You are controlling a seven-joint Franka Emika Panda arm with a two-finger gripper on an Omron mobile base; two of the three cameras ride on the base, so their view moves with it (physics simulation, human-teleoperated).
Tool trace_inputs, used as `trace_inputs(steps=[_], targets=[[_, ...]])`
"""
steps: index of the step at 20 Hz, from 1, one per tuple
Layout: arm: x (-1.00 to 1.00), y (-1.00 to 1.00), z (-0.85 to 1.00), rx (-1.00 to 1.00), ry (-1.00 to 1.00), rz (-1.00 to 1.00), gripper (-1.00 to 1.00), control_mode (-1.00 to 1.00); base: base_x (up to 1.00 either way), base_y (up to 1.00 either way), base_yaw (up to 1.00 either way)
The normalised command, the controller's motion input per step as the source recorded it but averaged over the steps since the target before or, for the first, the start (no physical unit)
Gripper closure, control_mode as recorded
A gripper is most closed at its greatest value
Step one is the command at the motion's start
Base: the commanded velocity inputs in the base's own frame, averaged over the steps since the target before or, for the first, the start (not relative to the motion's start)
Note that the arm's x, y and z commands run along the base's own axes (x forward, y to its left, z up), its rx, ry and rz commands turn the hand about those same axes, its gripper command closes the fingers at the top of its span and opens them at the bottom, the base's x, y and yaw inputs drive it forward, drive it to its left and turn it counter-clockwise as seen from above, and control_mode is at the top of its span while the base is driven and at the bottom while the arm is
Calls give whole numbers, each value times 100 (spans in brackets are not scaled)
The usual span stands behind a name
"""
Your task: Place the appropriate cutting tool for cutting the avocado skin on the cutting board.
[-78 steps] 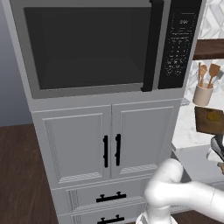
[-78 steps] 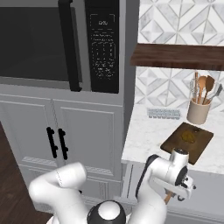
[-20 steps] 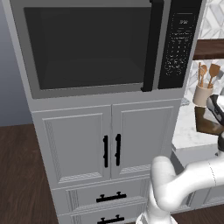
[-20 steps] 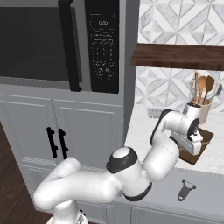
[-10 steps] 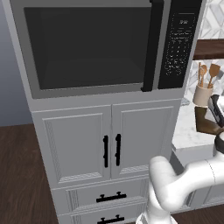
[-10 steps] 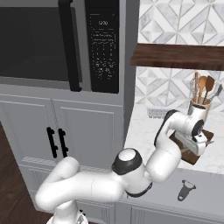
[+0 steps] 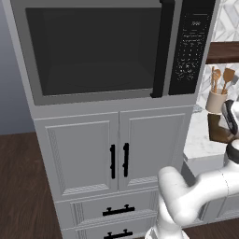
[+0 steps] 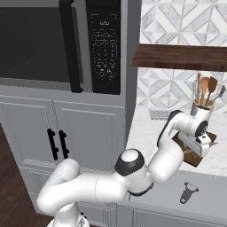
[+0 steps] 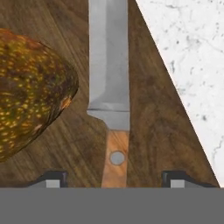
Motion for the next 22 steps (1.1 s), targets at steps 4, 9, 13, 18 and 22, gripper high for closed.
trace_inputs(steps=[4, 9, 13, 18, 22], targets=[[-27, -5, 30, 3, -2, 0, -100, -100, 0, 0, 0], [-67, 52, 61, 1, -2, 0, -100, -100, 0, 0, 0], [-93, 99, 17, -4, -7, 2, -100, -100, 0, 0, 0], [-100, 97, 0, -11, -20, 4, -100, -100, 0, 0, 0], [-100, 78, 17, -1, -25, 2, -100, -100, 0, 0, 0]])
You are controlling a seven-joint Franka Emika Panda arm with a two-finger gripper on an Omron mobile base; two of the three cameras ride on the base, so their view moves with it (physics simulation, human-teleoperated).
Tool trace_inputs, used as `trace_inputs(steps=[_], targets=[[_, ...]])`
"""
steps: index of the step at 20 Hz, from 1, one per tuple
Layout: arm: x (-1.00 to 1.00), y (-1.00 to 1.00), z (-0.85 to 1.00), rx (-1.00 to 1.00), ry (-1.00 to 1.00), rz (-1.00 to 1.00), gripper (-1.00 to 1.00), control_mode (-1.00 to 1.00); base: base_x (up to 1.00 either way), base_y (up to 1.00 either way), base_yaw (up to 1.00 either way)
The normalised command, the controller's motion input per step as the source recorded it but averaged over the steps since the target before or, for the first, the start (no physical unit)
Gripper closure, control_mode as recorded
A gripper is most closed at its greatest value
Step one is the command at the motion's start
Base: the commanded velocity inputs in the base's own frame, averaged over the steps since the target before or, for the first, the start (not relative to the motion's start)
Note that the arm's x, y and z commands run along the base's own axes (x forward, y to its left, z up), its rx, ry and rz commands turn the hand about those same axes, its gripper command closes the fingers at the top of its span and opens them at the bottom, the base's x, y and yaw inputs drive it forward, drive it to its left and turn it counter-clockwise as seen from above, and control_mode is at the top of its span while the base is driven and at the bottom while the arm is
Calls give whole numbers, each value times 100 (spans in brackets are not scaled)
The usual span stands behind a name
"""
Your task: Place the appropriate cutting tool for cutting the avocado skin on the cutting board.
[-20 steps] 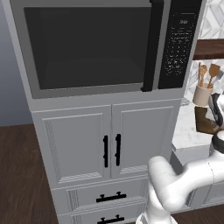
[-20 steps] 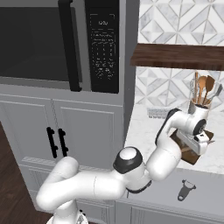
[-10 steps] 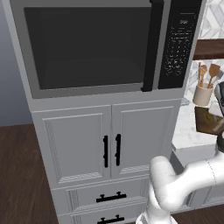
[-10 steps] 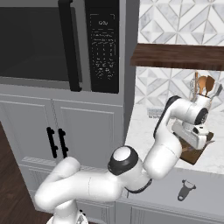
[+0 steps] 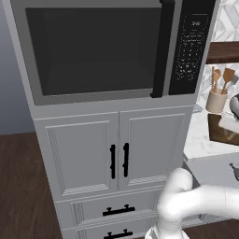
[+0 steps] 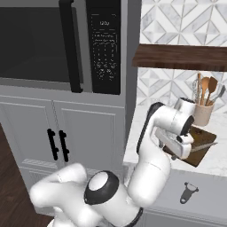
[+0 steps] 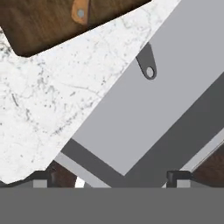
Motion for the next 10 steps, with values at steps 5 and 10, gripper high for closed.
trace_inputs(steps=[5, 10], targets=[[-100, 88, 47, -9, -24, 8, -100, -100, 0, 0, 0], [-92, 91, 57, -21, -15, 20, -100, -100, 0, 0, 0]])
